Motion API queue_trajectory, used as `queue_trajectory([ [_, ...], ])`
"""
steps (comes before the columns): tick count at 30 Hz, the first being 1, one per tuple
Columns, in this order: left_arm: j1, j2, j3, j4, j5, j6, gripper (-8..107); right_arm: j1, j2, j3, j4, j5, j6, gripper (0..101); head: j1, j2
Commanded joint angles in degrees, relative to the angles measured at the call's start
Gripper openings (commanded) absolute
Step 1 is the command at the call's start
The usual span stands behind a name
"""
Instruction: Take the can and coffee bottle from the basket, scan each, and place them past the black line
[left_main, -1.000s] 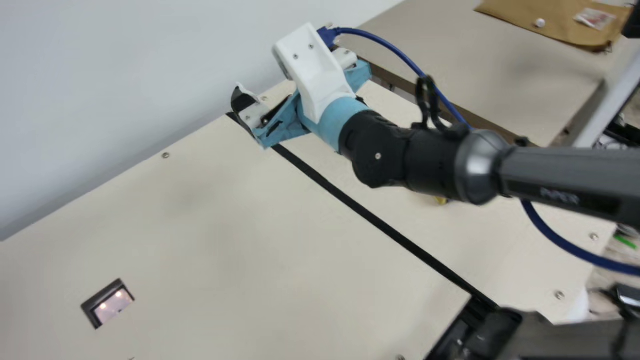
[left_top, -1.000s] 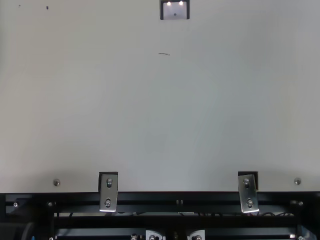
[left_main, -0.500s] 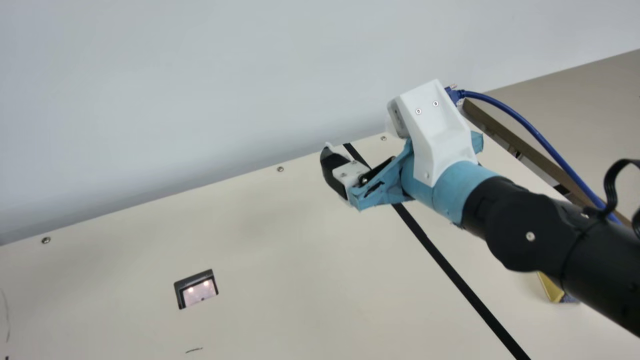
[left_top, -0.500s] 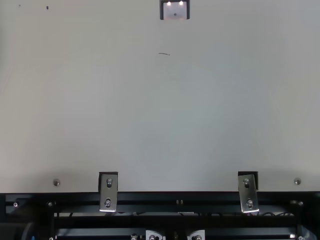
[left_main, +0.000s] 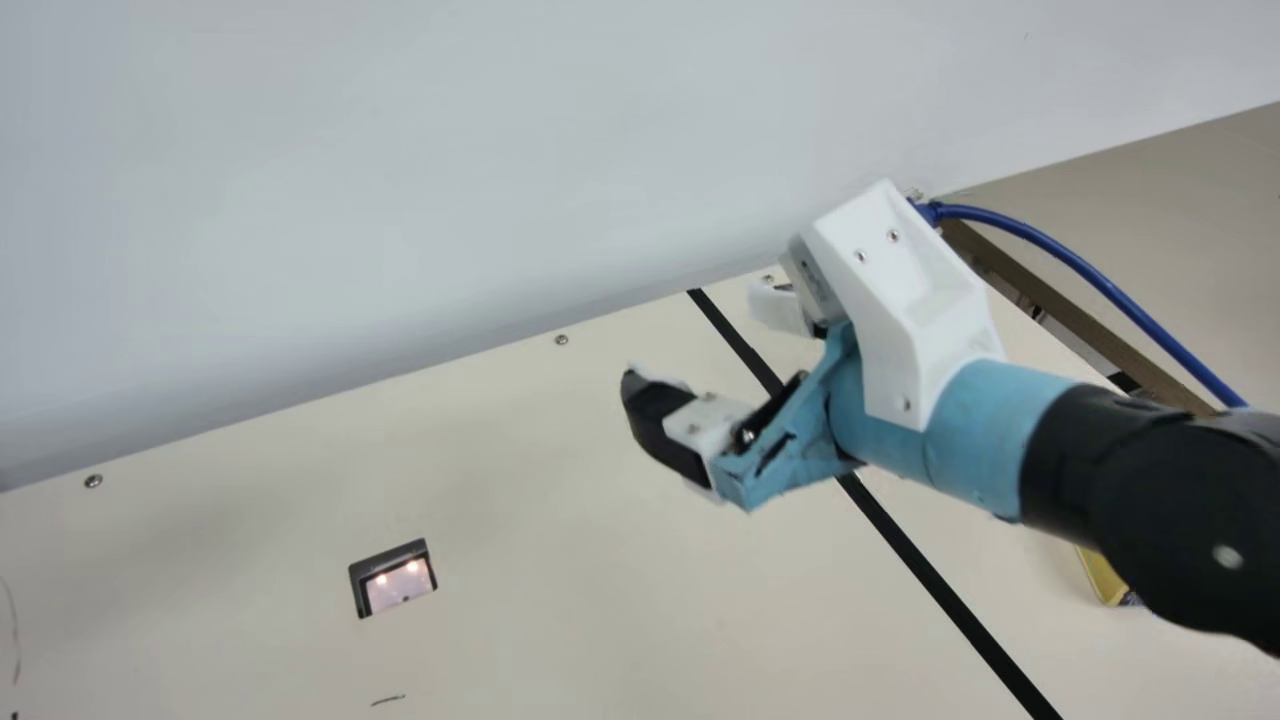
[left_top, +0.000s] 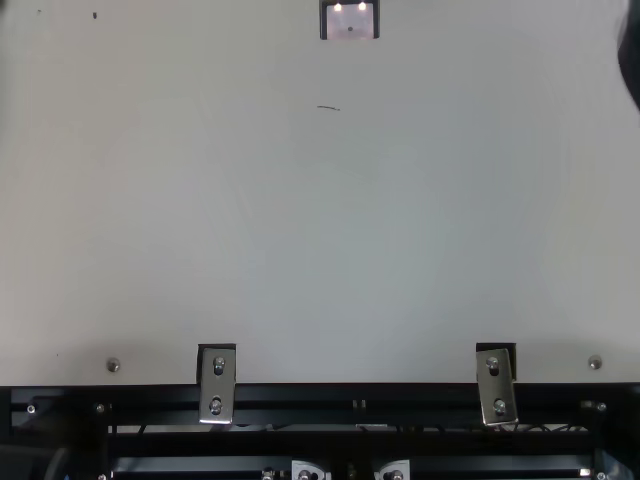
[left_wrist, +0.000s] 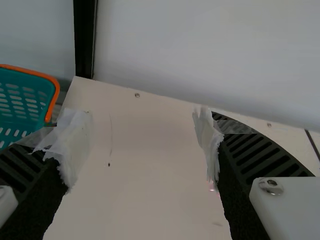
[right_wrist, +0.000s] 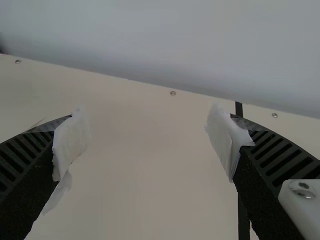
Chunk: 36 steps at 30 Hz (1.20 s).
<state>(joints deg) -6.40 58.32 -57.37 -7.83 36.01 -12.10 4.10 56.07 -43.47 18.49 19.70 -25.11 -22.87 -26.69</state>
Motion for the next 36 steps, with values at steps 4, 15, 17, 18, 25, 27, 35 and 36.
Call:
queue_trajectory([
  [4,-4.5,-7.4,4.5,3.6,2.9,0.3,90,1.0,-8.2,2.1,-2.9,6.7,2.8,101,-0.9,0.6],
  [15,-10.0,-24.6,17.5,13.5,0.4,-5.2,90,4.3,-20.7,10.2,-7.7,11.5,7.7,101,-0.9,0.6],
  [17,-9.6,-27.5,19.9,14.3,0.0,-5.4,90,5.1,-22.7,12.1,-8.6,11.2,8.5,101,-0.9,0.6],
  [18,-9.3,-29.0,21.1,14.4,-0.2,-5.2,90,5.6,-23.6,13.1,-9.1,10.9,9.2,101,-0.9,0.6],
  [25,-3.9,-39.5,28.8,7.5,0.8,1.5,90,8.7,-29.5,20.4,-12.4,7.5,13.0,101,-0.9,0.6],
  [27,-1.6,-42.6,30.6,4.2,2.0,4.9,90,9.6,-30.7,22.2,-13.5,6.5,14.1,101,-0.9,0.6],
  [35,5.2,-49.3,34.3,-2.3,7.4,12.6,90,11.5,-32.9,26.6,-16.4,3.8,16.6,101,-0.9,0.6],
  [36,5.9,-50.0,34.3,-3.1,7.7,13.8,90,11.5,-32.8,26.7,-16.5,3.8,16.6,101,-0.9,0.6],
])
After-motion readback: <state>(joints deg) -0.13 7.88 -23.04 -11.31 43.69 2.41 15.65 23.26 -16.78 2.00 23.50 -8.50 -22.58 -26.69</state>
